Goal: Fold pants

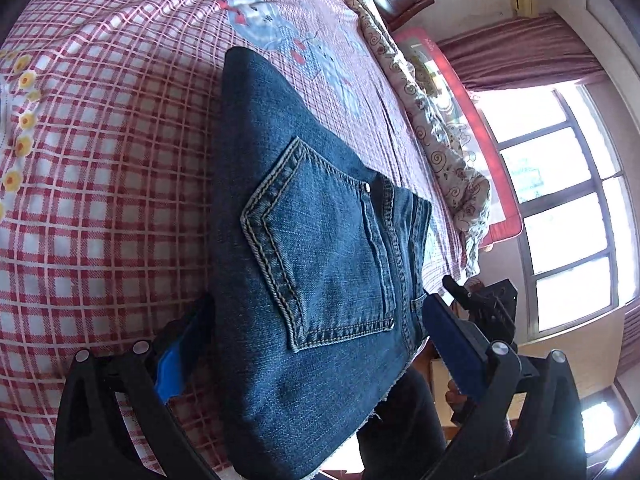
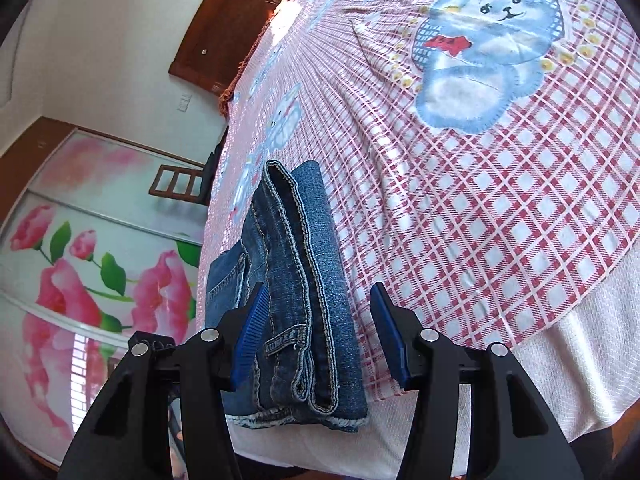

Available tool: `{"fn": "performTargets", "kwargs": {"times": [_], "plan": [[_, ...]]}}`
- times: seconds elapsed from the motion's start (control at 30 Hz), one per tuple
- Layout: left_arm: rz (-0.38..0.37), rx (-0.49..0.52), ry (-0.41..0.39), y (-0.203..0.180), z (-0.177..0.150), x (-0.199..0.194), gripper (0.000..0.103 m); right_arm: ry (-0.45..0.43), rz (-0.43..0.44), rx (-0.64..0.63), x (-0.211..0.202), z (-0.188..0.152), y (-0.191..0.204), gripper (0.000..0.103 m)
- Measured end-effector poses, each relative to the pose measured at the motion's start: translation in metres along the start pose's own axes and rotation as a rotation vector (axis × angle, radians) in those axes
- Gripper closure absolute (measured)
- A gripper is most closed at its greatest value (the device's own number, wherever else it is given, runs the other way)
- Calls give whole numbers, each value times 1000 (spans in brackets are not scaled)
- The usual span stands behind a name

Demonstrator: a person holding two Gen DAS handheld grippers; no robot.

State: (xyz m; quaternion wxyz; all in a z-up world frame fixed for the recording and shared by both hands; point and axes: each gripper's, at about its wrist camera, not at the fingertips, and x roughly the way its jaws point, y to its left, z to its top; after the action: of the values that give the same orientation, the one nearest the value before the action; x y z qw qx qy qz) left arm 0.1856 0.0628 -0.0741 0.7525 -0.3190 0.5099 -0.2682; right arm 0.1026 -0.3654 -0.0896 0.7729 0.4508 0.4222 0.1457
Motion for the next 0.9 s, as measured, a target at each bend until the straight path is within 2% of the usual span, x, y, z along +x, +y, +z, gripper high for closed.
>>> {"fn": "performTargets", "kwargs": {"times": [0.03, 0.07, 0.27, 0.33, 0.47, 0.5, 0.53, 0.57, 0.6, 0.63, 0.7, 0.8, 0.9], "plan": [[14, 12, 6, -4, 0, 3, 2, 6, 7, 7, 1, 0, -2, 49], [27, 15, 13, -6, 2, 6, 2, 18, 6, 10, 2, -1, -3, 38], [113, 5, 45, -19, 9, 17, 4, 64, 1, -48, 15, -1, 9, 38], [177, 20, 55, -26, 10, 22, 11, 96, -22, -90, 25, -3, 19, 38], [302, 61, 83, -31, 10, 22, 44, 133, -84, -130, 41, -5, 31, 38], [310, 62, 84, -31, 11, 22, 53, 156, -92, -156, 47, -8, 36, 41], [301, 57, 81, -31, 12, 20, 56, 179, -134, -221, 53, -13, 46, 47], [298, 52, 73, -30, 12, 17, 63, 187, -191, -295, 57, -18, 57, 62], [296, 55, 61, -31, 10, 13, 71, 204, -195, -319, 59, -20, 63, 67], [292, 62, 44, -34, 9, 9, 75, 205, -180, -310, 58, -20, 65, 74], [267, 78, 2, -43, 9, -3, 84, 194, -188, -349, 54, -19, 76, 78], [249, 129, -33, -60, 10, -15, 85, 184, -223, -449, 52, -23, 99, 79], [244, 143, -62, -74, 17, -20, 85, 169, -212, -502, 50, -18, 122, 79]]}}
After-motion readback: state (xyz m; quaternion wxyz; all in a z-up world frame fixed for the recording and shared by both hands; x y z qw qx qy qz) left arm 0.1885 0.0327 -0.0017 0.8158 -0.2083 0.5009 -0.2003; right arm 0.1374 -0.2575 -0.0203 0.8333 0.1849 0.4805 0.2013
